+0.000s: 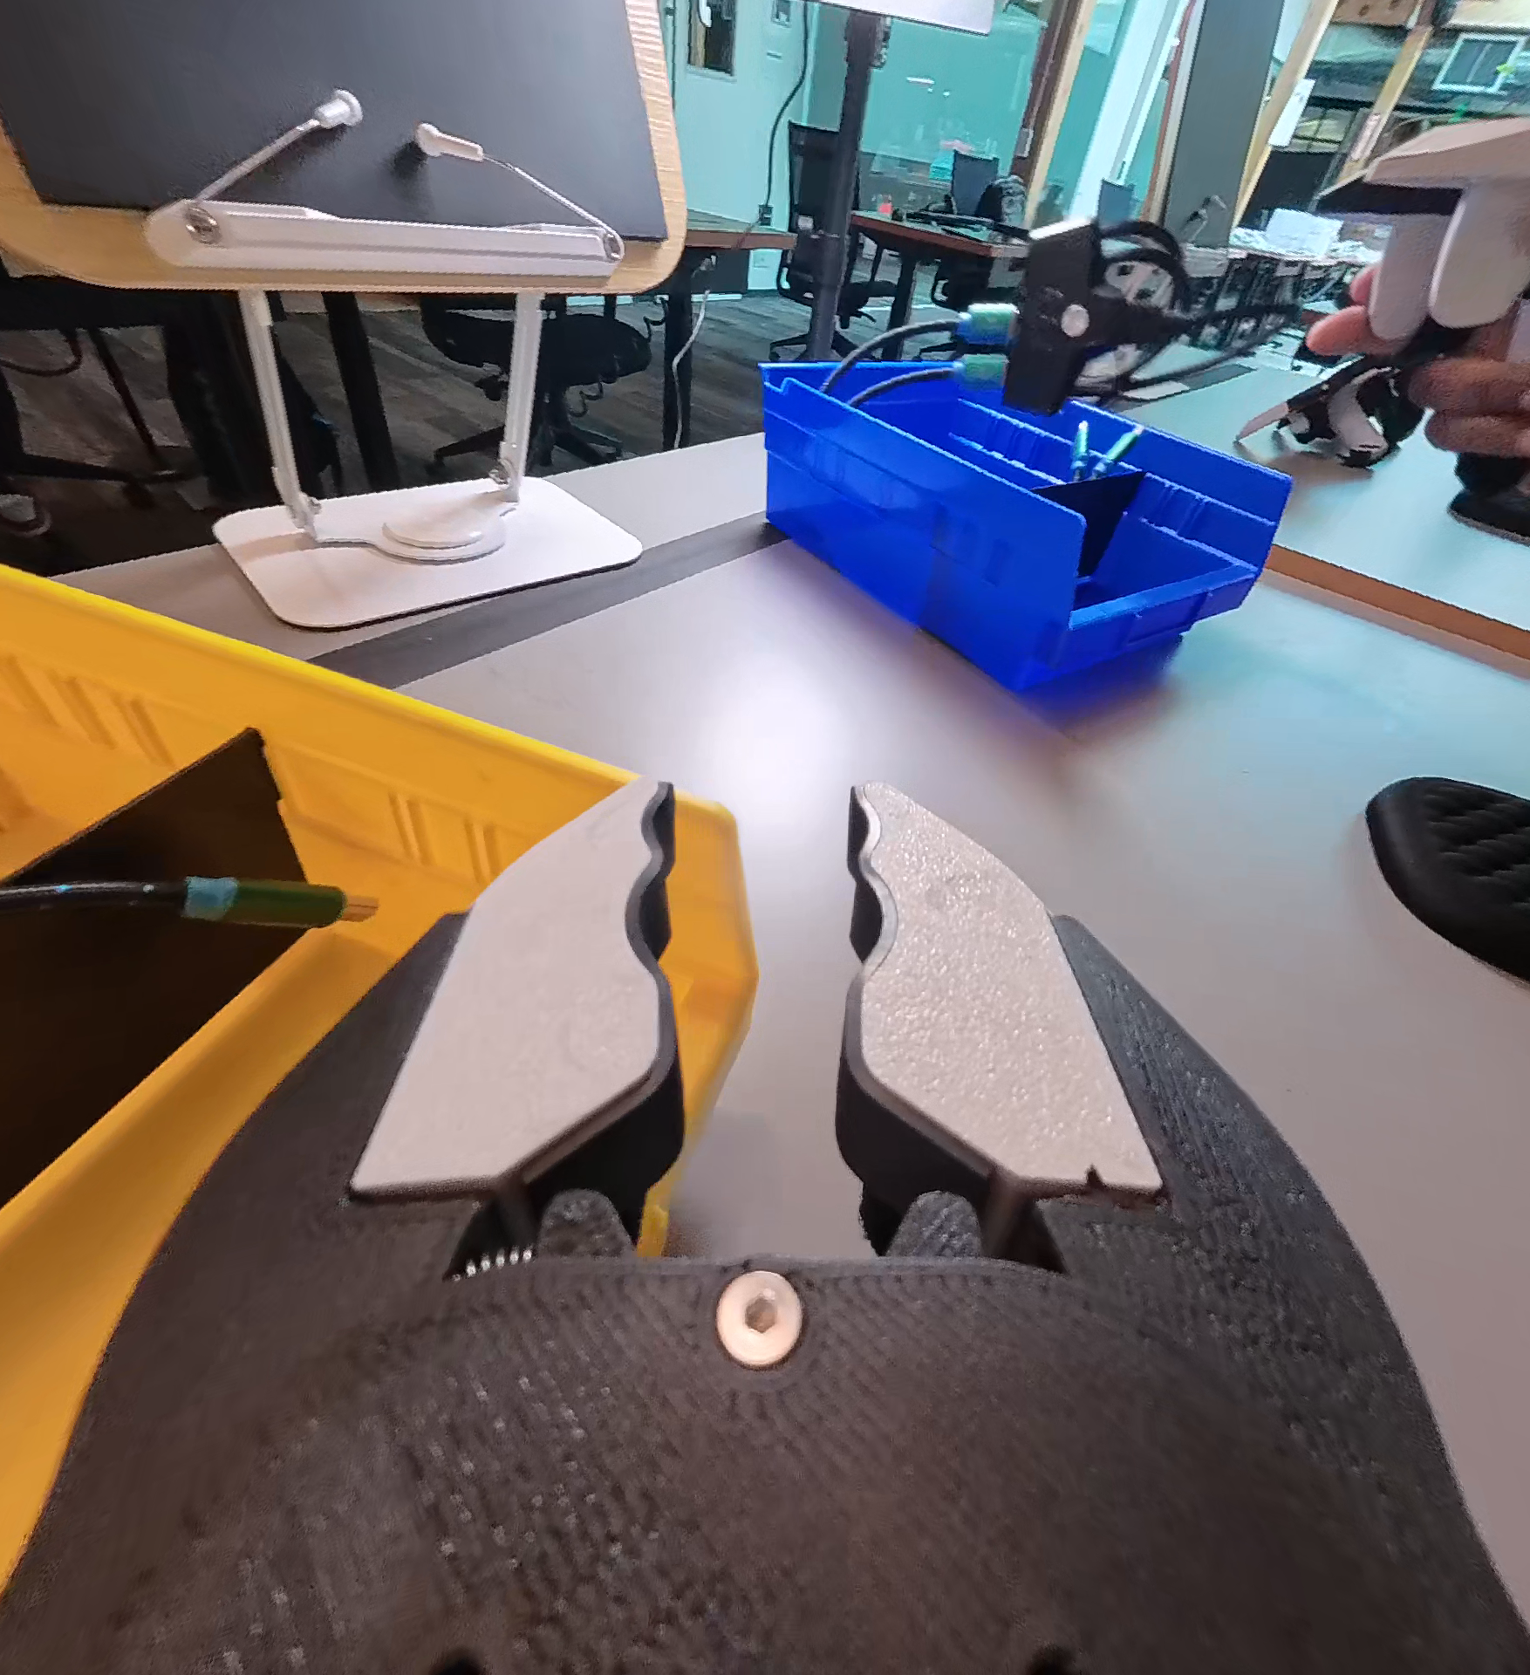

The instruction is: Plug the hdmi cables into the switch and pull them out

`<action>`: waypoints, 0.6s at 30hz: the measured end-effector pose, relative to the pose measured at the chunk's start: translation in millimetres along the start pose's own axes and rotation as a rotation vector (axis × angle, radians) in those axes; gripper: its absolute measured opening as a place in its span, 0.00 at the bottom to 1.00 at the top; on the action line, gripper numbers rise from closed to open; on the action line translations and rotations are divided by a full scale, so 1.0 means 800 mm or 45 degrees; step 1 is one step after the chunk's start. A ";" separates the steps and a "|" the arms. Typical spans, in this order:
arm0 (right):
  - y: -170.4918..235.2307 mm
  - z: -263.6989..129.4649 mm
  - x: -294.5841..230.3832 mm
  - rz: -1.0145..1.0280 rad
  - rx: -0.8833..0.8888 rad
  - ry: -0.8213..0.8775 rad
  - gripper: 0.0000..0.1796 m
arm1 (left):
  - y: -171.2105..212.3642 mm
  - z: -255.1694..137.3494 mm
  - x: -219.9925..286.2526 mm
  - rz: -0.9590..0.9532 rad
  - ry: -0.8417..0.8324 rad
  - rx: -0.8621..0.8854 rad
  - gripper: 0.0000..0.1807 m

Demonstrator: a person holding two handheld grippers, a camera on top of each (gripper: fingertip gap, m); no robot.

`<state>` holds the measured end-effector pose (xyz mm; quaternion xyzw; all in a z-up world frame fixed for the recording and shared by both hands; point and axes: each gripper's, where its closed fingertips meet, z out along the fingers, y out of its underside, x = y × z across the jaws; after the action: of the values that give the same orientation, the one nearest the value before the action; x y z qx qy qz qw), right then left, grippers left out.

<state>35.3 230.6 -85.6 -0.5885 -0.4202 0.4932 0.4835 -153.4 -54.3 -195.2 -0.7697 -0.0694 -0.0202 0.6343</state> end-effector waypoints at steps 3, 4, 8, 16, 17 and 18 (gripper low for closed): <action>0.023 0.003 -0.014 -0.013 0.136 0.017 0.21 | -0.003 -0.006 -0.011 0.003 -0.054 0.013 0.20; 0.035 0.007 -0.018 -0.025 0.145 0.015 0.21 | -0.004 -0.009 -0.014 0.001 -0.070 0.019 0.20; 0.078 0.020 -0.032 -0.032 0.099 -0.042 0.21 | -0.021 -0.028 -0.038 0.020 -0.164 0.052 0.21; 0.092 0.021 -0.043 -0.055 0.097 -0.124 0.21 | -0.077 -0.082 -0.118 0.047 -0.394 0.041 0.20; 0.092 0.020 -0.043 -0.051 0.101 -0.130 0.20 | -0.080 -0.084 -0.127 0.064 -0.402 -0.012 0.20; 0.093 0.020 -0.043 -0.047 0.100 -0.134 0.20 | -0.081 -0.084 -0.136 0.084 -0.403 -0.087 0.20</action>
<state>15.5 186.4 -153.6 -0.5344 -0.4362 0.5306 0.4925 -265.7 -116.9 -132.2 -0.7862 -0.1425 0.1198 0.5893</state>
